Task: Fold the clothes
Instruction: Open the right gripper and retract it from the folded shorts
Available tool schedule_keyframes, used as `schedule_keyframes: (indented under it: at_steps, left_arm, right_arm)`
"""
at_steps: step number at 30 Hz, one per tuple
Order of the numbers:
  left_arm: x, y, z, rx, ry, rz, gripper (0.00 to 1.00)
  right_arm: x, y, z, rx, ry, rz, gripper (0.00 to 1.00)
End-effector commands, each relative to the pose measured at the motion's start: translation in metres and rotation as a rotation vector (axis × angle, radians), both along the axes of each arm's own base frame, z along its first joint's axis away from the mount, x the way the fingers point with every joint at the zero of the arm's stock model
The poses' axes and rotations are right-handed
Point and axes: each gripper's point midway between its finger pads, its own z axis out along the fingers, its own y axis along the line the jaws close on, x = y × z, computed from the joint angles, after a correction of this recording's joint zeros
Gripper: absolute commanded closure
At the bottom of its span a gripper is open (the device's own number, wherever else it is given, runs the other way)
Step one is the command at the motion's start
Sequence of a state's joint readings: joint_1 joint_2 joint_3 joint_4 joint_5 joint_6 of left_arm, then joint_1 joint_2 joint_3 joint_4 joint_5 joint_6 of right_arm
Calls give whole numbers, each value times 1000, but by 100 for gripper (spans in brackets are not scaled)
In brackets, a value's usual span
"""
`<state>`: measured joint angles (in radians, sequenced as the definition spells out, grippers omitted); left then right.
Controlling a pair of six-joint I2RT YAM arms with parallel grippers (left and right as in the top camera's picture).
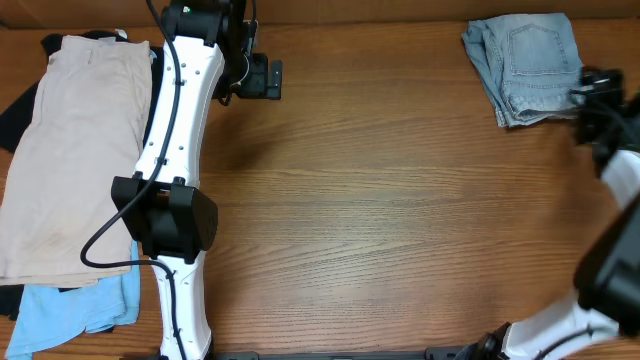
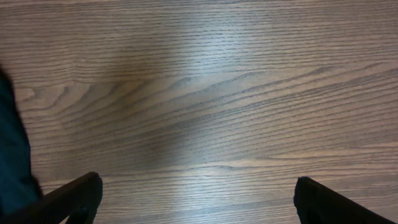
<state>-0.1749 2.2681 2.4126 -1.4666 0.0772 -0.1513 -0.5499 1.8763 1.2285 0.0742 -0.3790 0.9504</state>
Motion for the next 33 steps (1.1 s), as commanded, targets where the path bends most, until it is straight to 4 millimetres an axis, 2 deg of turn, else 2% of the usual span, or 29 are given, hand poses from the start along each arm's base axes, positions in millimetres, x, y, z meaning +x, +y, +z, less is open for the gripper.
schedule_keyframes:
  at_steps: [1,4,5,7,12,16,20,21,22,24,31,33]
  left_arm:
    - [-2,1,13,3,-30,5,0]
    - [-2,1,13,3,-30,5,0]
    - [-2,1,13,3,-30,5,0]
    - [-2,1,13,3,-30,5,0]
    - [-2,1,13,3,-30,5,0]
    - [-2,1,13,3,-30,5,0]
    - [-2,1,13,3,-30,5,0]
    - [-2,1,13,3,-30,5,0]
    - [-2,1,13,3,-30,5,0]
    - [-2,1,13,3,-30,5,0]
    - [-2,1,13,3,-30,5,0]
    - [-2,1,13,3,-30,5,0]
  right_arm:
    - [-30,48,133,-201,-263,320,0]
    - [-62,82,191,-404,-378,474,0]
    - [-78,100,215,-498,-425,533,0]
    - [-102,121,241,-595,-463,576,0]
    - [-160,164,278,-630,-484,583,0]
    - [-192,185,303,-693,-533,575,0]
    - [-202,191,309,-716,-546,567,0]
    - [-202,201,310,-707,-557,592,0]
    - [-201,203,312,-736,-559,577,0]
    - [-192,209,311,-741,-554,566,0]
    - [-172,202,297,-701,-512,563,0]
    - [-164,202,287,-674,-488,580,0]
